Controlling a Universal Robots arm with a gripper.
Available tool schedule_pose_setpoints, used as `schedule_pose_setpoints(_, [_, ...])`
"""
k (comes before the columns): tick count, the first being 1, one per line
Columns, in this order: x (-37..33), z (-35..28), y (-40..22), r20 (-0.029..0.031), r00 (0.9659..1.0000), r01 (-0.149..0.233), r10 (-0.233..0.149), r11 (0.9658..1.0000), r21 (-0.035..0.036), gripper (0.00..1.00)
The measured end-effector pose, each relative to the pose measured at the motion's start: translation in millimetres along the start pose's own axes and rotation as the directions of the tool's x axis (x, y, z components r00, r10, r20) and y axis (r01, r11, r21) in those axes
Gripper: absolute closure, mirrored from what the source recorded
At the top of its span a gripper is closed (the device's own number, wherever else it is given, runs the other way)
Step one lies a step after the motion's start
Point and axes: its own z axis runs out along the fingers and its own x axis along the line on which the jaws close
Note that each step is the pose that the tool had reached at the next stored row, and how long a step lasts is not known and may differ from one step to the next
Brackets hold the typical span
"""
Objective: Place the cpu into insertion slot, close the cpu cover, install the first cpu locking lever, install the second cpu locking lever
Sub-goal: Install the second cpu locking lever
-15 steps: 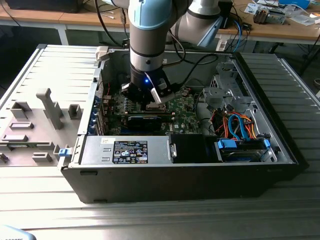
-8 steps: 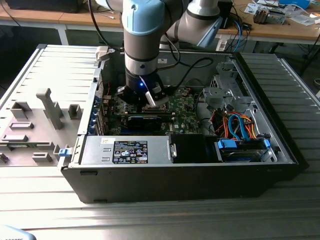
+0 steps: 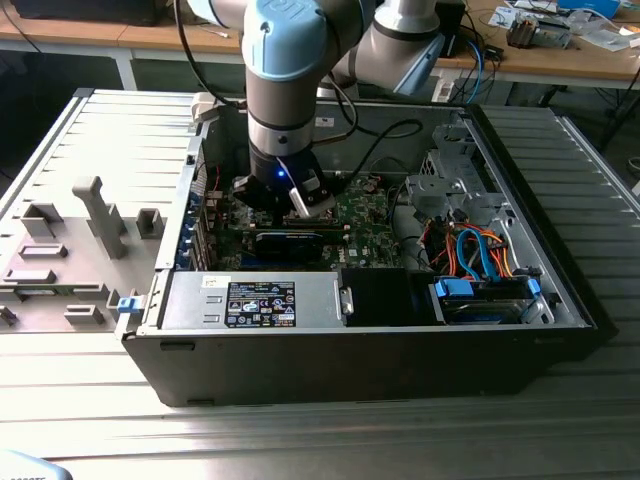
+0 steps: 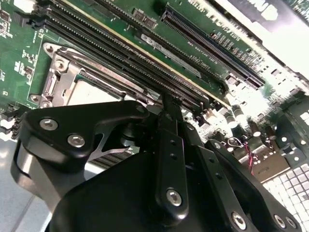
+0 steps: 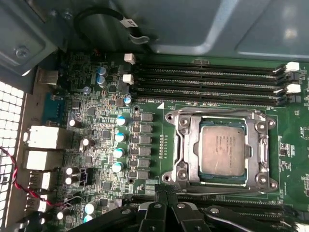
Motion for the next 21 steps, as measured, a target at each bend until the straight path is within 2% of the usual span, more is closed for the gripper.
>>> schedule_pose_setpoints(3, [-0.3,3.3,3.0,-0.0005,1.0,0.006,-0.006,0.9999,-0.0083,0.89])
schedule_pose_setpoints(7, [-0.6,7.5,4.9,-0.0003,0.9999,0.013,-0.013,0.9996,-0.0233,0.89])
schedule_pose_setpoints(8, [-0.6,8.1,5.0,-0.0004,0.9999,0.014,-0.014,0.9996,-0.0244,0.89])
schedule_pose_setpoints(10, [-0.6,8.2,4.9,-0.0008,0.9999,0.015,-0.015,0.9996,-0.0238,0.89])
schedule_pose_setpoints(12, [-0.6,8.1,5.0,-0.0007,0.9999,0.015,-0.015,0.9997,-0.0201,0.89])
schedule_pose_setpoints(15, [-1.0,-0.9,6.5,-0.0011,0.9999,0.015,-0.015,0.9998,-0.0133,0.89])
schedule_pose_setpoints(16, [-2.0,-2.1,6.8,-0.0012,0.9999,0.015,-0.015,0.9998,-0.0128,0.89])
schedule_pose_setpoints(19, [-11.8,-3.5,7.0,-0.0051,0.9999,0.014,-0.014,0.9998,-0.0125,0.89])
schedule_pose_setpoints(21, [-20.5,-3.7,7.4,-0.0109,0.9999,0.013,-0.013,0.9998,-0.0127,0.89])
